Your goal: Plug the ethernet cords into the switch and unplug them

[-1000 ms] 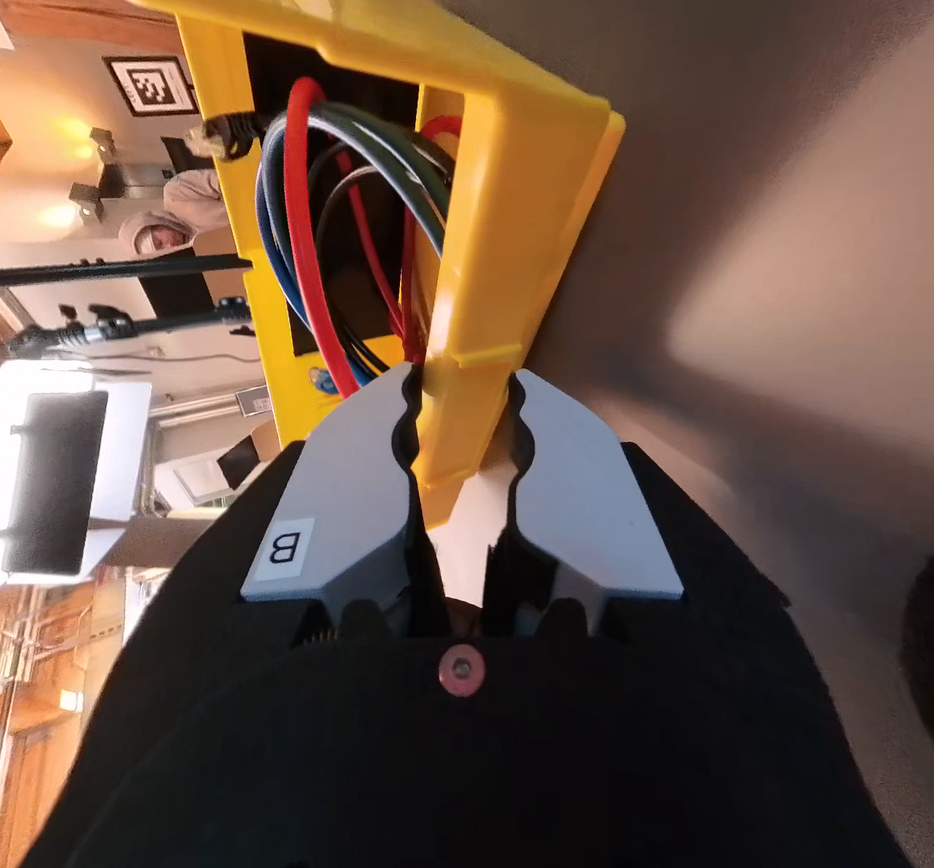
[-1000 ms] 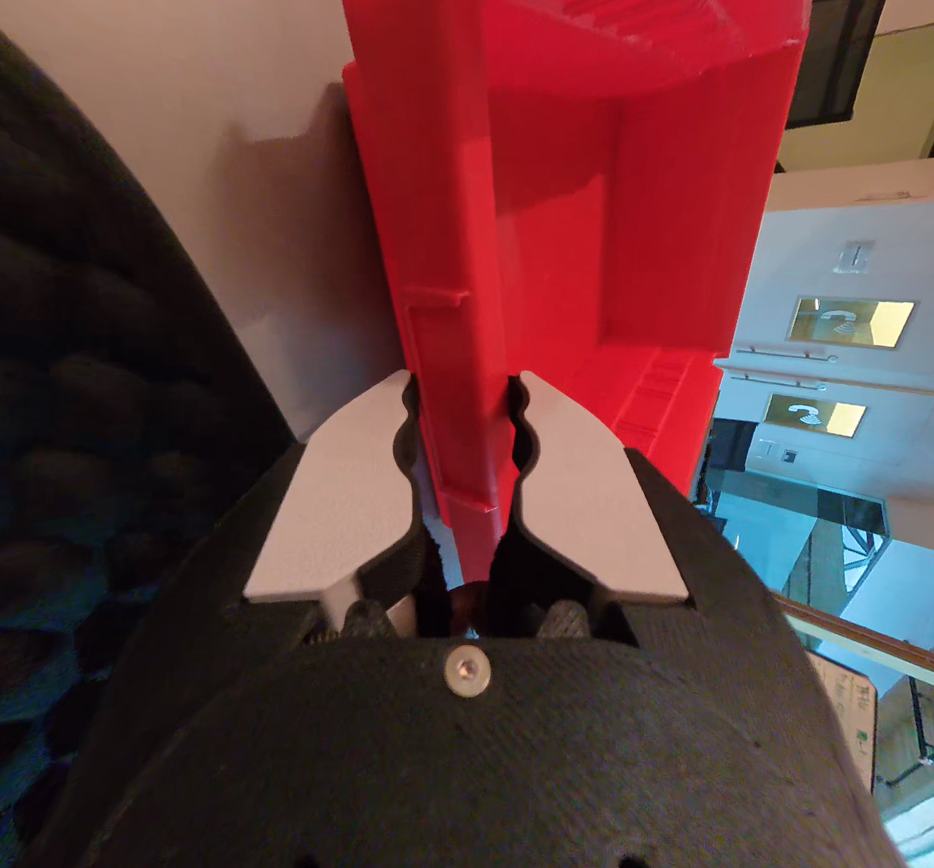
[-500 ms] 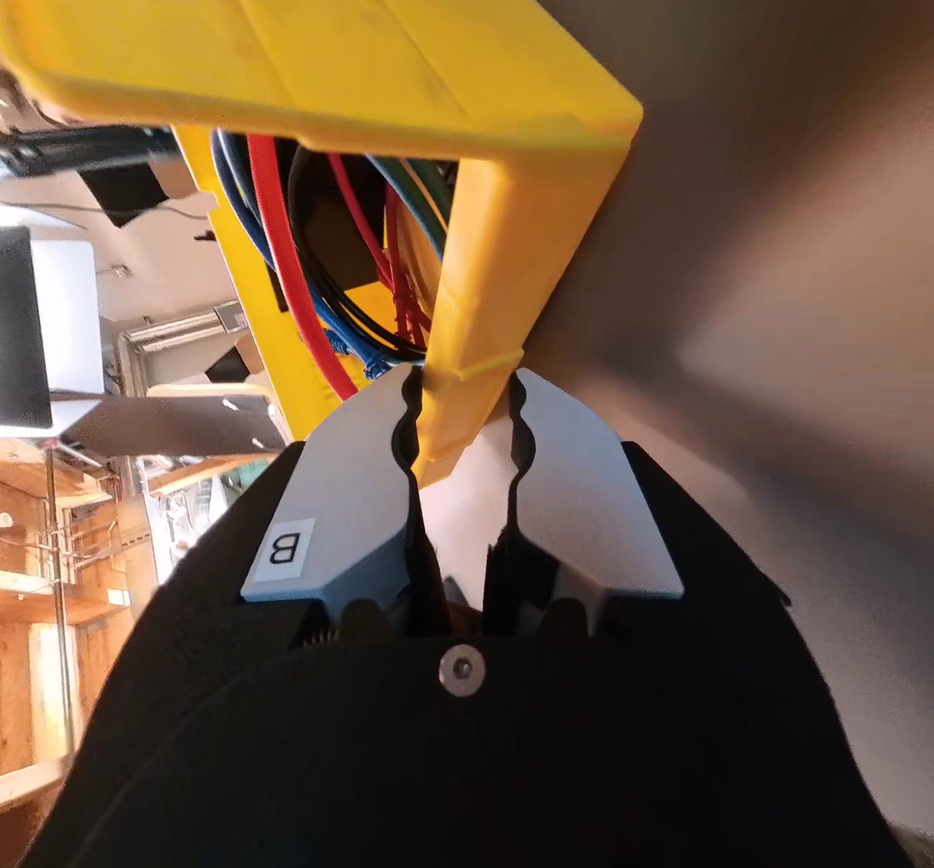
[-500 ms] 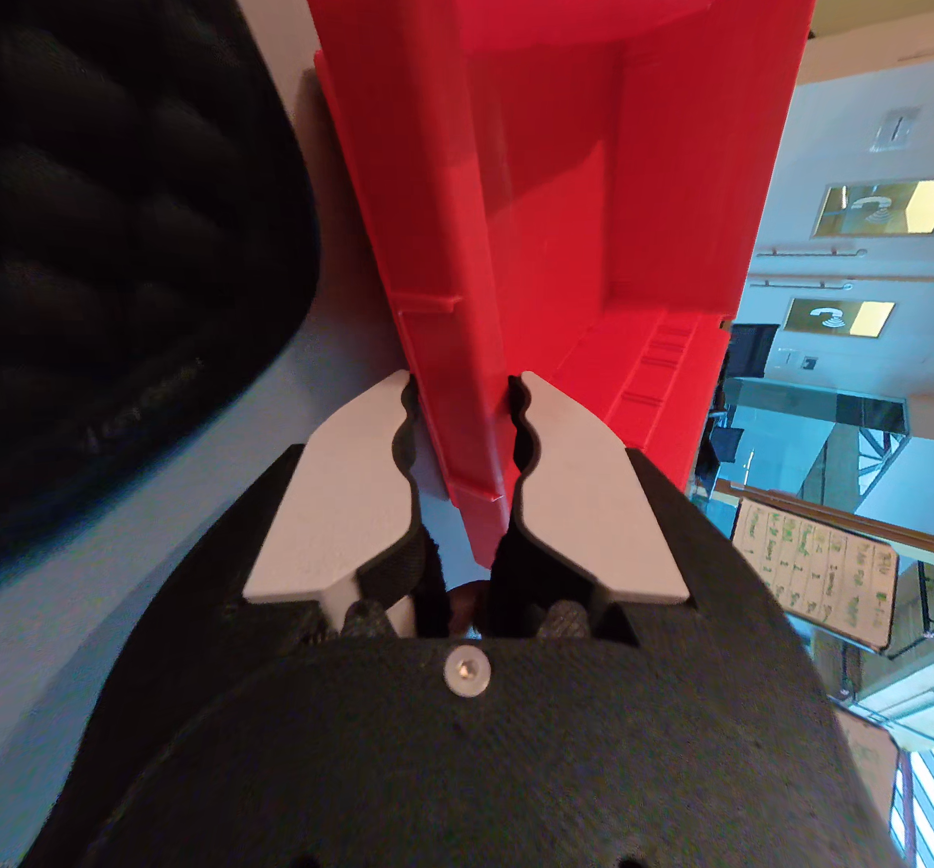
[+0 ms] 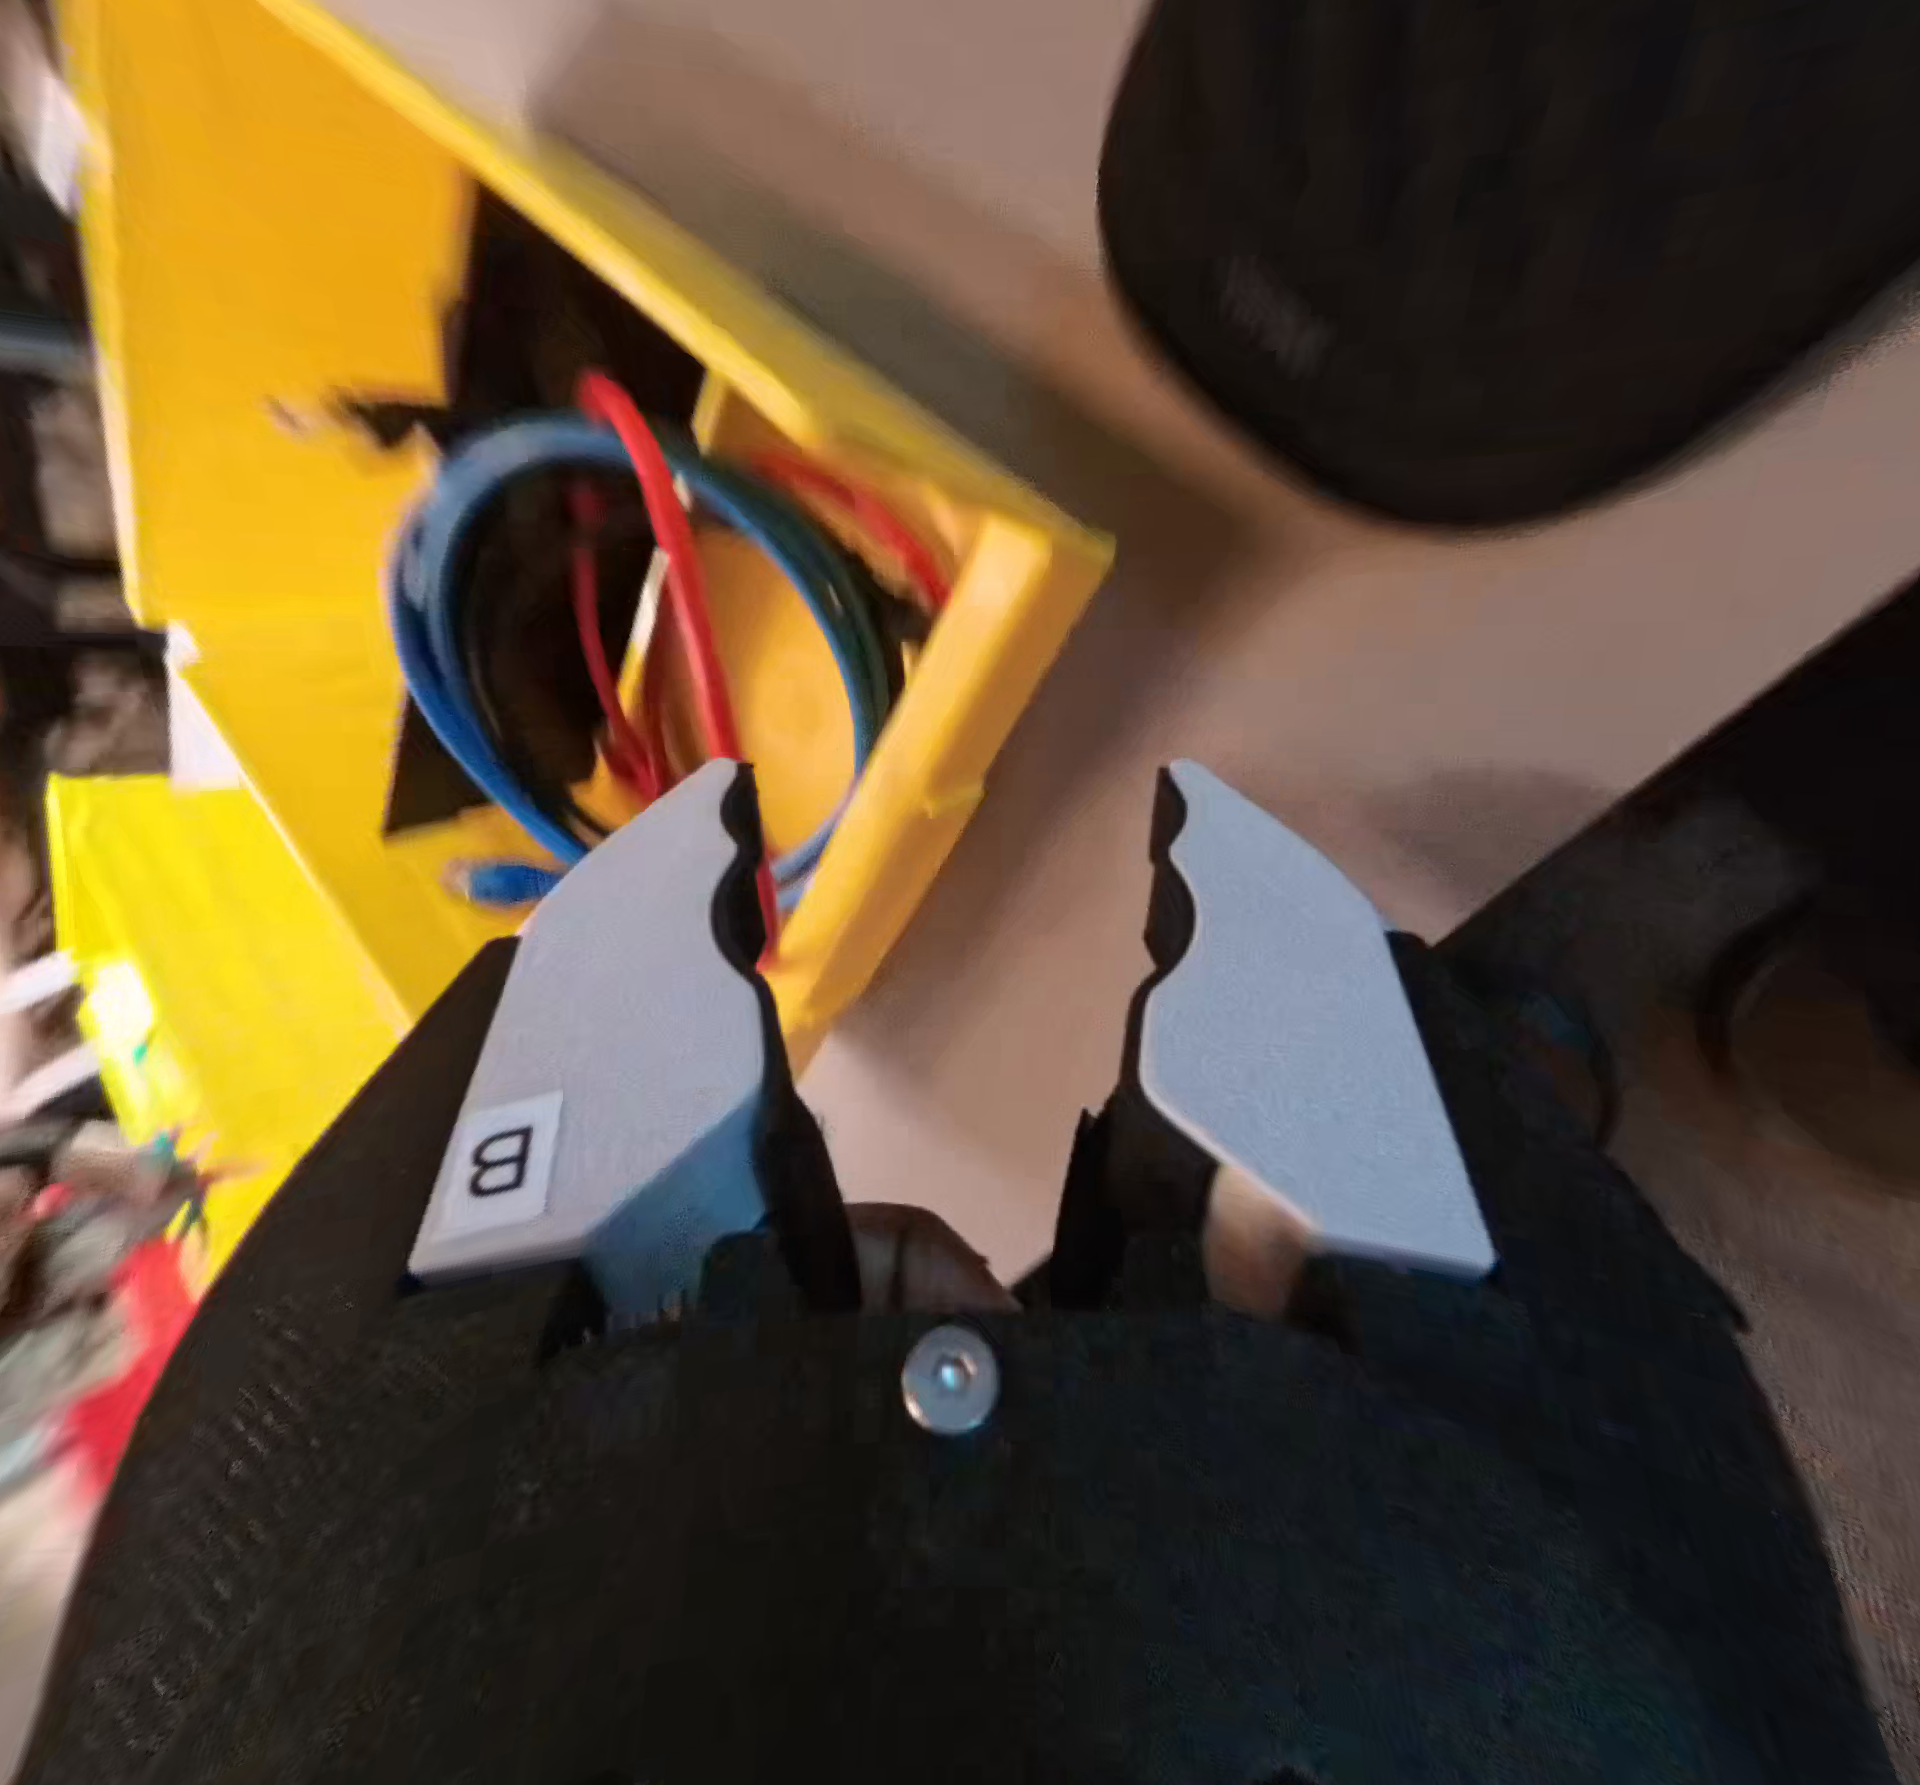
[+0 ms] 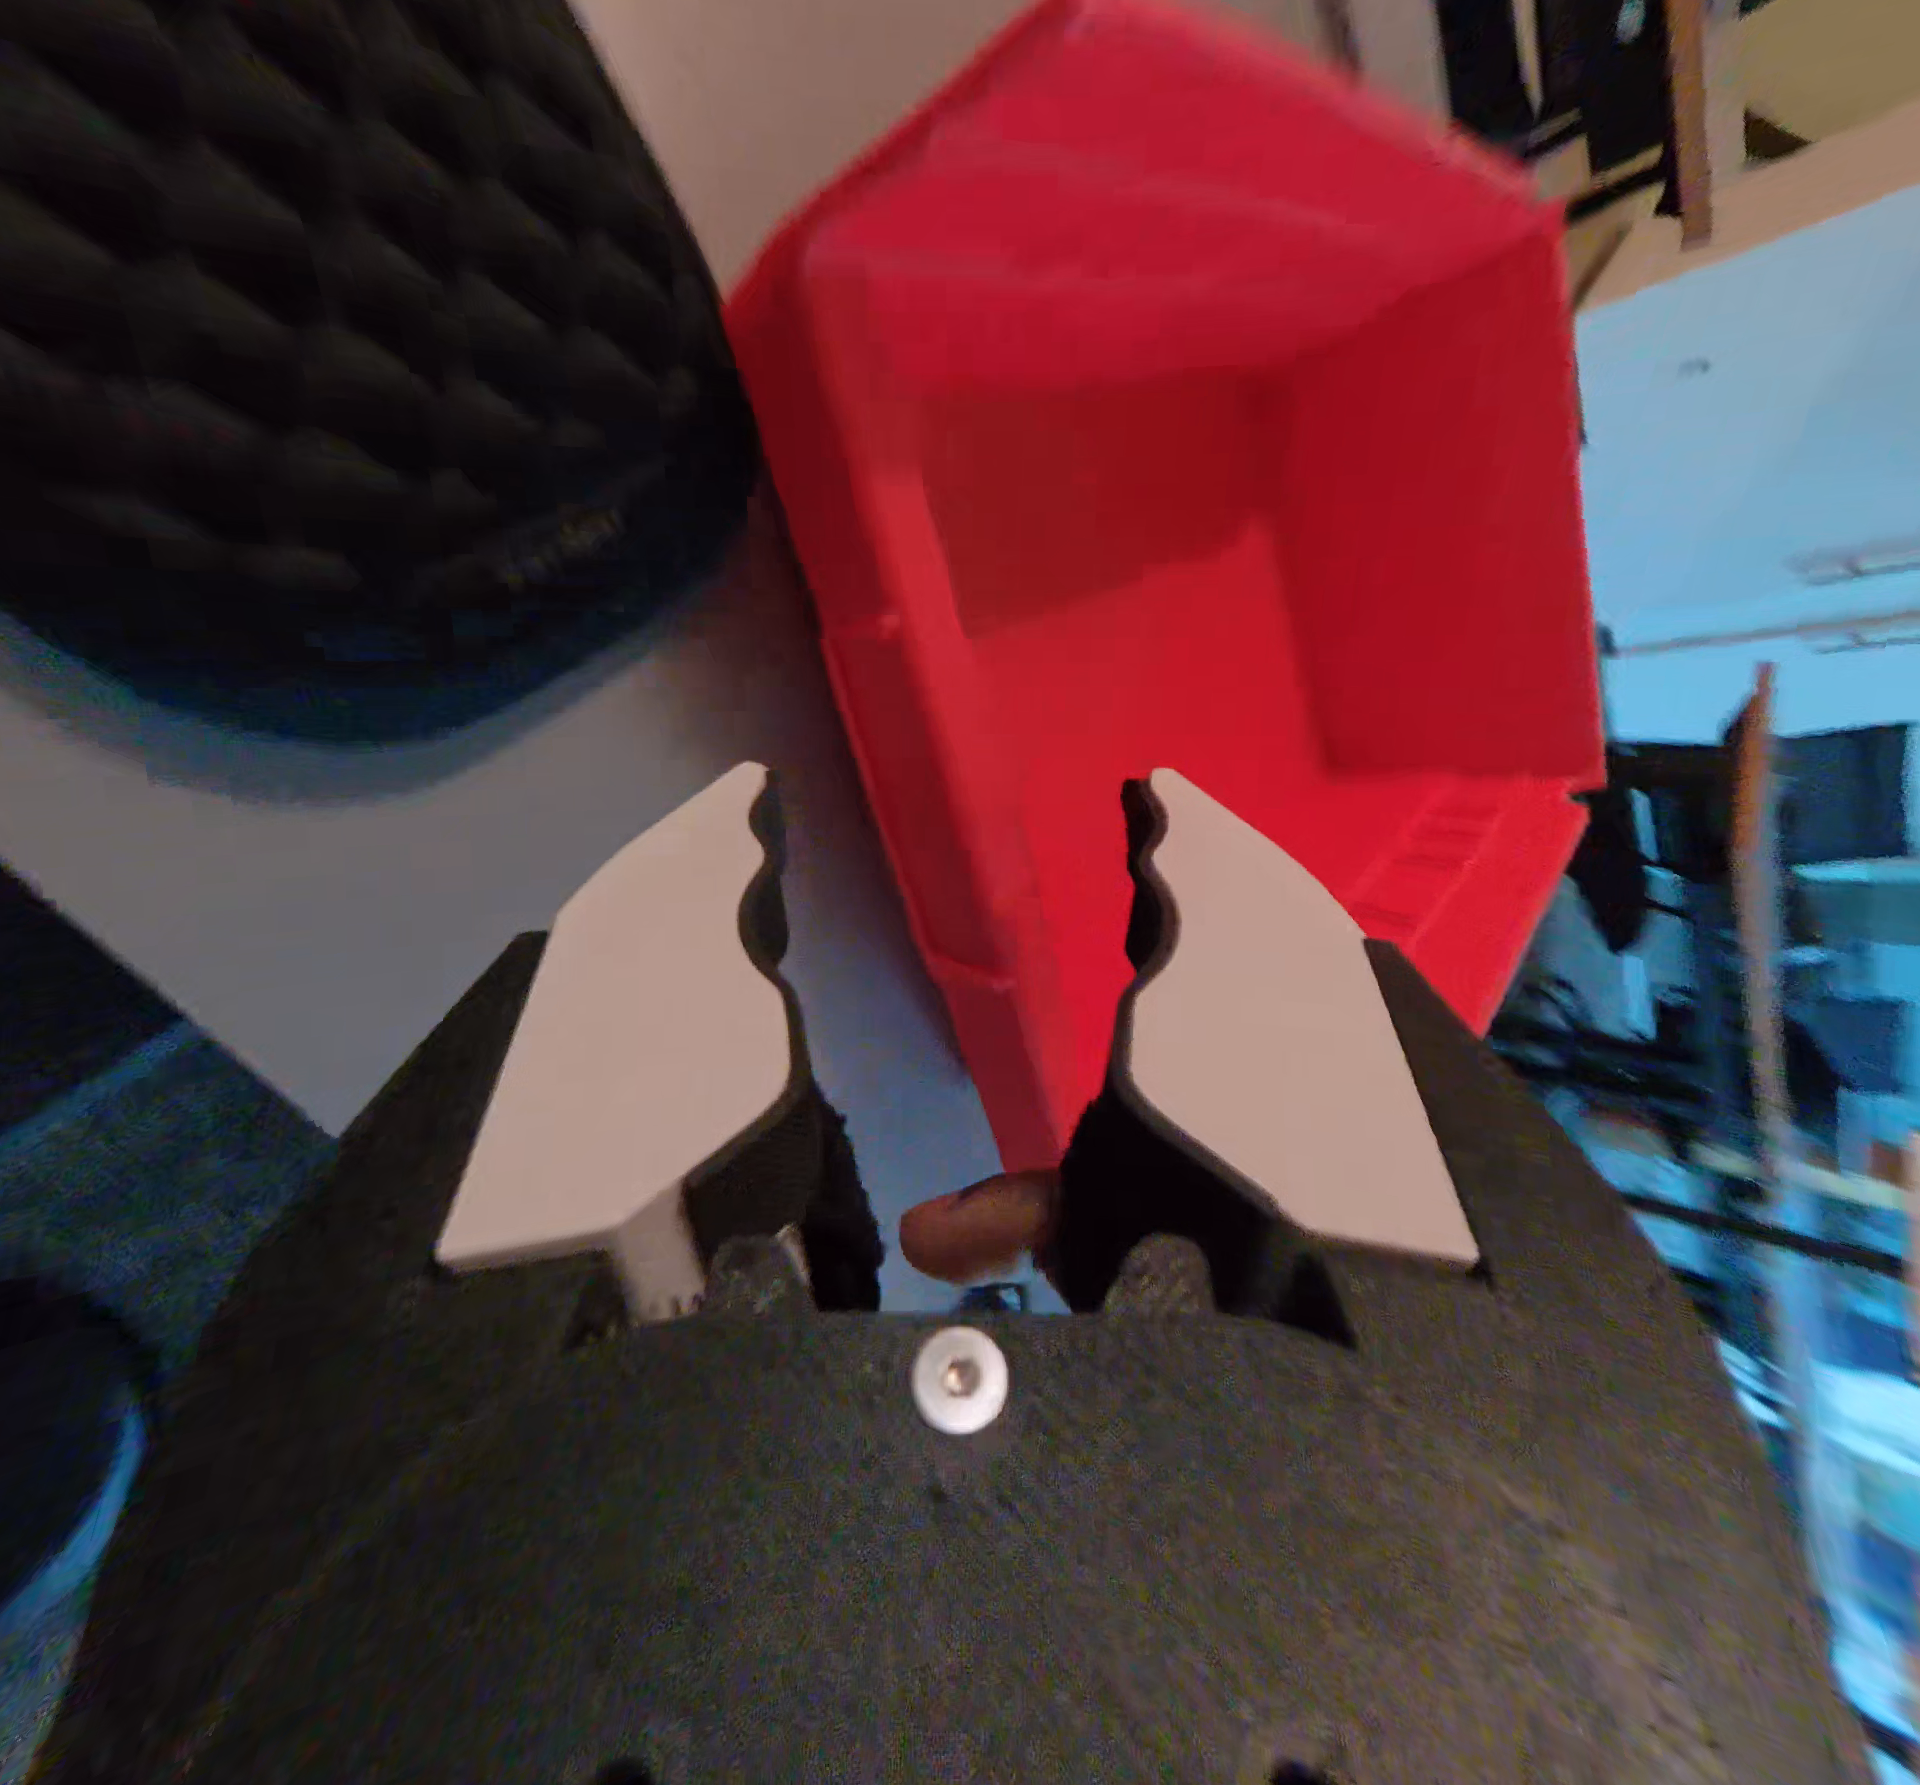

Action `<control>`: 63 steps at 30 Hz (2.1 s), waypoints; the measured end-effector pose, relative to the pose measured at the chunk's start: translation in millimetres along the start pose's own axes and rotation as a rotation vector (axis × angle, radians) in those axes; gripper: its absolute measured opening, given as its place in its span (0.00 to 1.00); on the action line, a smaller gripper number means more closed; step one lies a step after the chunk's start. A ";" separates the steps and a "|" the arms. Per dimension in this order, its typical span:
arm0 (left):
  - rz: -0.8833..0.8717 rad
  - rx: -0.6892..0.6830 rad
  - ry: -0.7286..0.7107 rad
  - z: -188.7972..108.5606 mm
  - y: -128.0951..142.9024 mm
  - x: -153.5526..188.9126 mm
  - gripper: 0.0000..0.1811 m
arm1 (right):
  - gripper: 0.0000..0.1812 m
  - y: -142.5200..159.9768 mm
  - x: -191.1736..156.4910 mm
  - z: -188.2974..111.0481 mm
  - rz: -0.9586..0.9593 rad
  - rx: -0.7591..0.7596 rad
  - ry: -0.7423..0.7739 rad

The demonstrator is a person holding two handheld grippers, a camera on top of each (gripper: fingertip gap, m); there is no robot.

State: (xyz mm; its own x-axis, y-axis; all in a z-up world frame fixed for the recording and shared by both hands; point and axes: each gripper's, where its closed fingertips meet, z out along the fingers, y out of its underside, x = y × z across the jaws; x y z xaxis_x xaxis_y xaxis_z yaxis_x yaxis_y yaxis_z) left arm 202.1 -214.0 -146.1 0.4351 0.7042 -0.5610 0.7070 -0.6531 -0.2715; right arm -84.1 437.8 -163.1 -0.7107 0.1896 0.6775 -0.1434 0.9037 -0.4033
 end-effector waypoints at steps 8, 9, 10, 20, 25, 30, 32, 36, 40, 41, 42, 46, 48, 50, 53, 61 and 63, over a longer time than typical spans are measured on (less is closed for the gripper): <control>-0.323 0.276 0.025 -19.8 -80.7 -141.1 0.54 | 0.42 -118.0 17.4 -68.1 0.219 0.751 -0.040; -0.321 0.198 0.030 0.4 -78.2 -158.4 0.55 | 0.42 -126.8 17.5 -71.6 0.211 0.790 -0.034; -0.306 0.122 0.043 21.5 -74.5 -172.6 0.55 | 0.42 -134.8 16.3 -74.2 0.201 0.824 -0.036; -0.256 -0.214 0.401 163.2 -48.7 -177.3 0.55 | 0.41 -175.0 -3.8 -88.2 0.148 0.948 -0.130; -0.200 -0.254 0.446 191.1 -35.7 -163.4 0.53 | 0.39 -183.5 -6.0 -94.0 0.139 0.997 -0.137; -0.183 -0.261 0.500 205.8 -27.3 -152.5 0.49 | 0.39 -186.8 -7.3 -91.7 0.121 0.987 -0.149; -0.202 -0.230 0.529 206.0 -30.1 -149.6 0.47 | 0.39 -188.1 -8.1 -92.0 0.112 0.985 -0.147; -0.203 -0.189 0.570 201.1 -31.3 -143.7 0.34 | 0.38 -189.6 -10.2 -91.4 0.101 0.988 -0.133; -0.114 -0.166 0.503 197.4 -28.6 -146.2 0.33 | 0.38 -189.1 -13.0 -87.9 0.099 0.980 -0.138; -0.092 -0.171 0.468 196.6 -26.0 -149.9 0.33 | 0.38 -189.4 -13.2 -87.9 0.101 0.982 -0.140; -0.077 -0.171 0.432 194.7 -24.0 -154.9 0.33 | 0.38 -190.2 -13.2 -88.5 0.104 0.987 -0.142; -0.097 -0.053 0.261 172.1 -33.8 -188.1 0.33 | 0.37 -194.9 -14.5 -91.8 0.117 1.016 -0.162; -0.140 0.041 0.150 152.0 -42.1 -211.2 0.33 | 0.37 -196.5 -18.5 -89.9 0.118 1.009 -0.188; -0.193 0.144 0.051 128.7 -50.5 -231.6 0.33 | 0.37 -199.3 -22.6 -87.9 0.110 1.009 -0.201; -0.279 0.323 -0.075 89.5 -67.5 -252.0 0.33 | 0.37 -204.0 -28.8 -85.5 0.105 1.017 -0.218; -0.519 1.118 -0.114 -58.8 -162.0 -197.1 0.33 | 0.36 -224.3 -45.2 -77.3 0.109 1.069 -0.247; -0.507 1.240 -0.151 -87.3 -179.8 -165.5 0.33 | 0.36 -234.7 -47.4 -76.6 0.135 1.105 -0.231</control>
State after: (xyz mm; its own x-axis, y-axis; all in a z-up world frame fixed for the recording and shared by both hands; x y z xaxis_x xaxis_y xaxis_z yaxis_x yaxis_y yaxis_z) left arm 51.6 -188.8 63.9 0.1563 0.9563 -0.2472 -0.2312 -0.2080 -0.9504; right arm 36.0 246.1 -53.4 -0.8602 0.0807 0.5036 -0.5032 0.0261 -0.8638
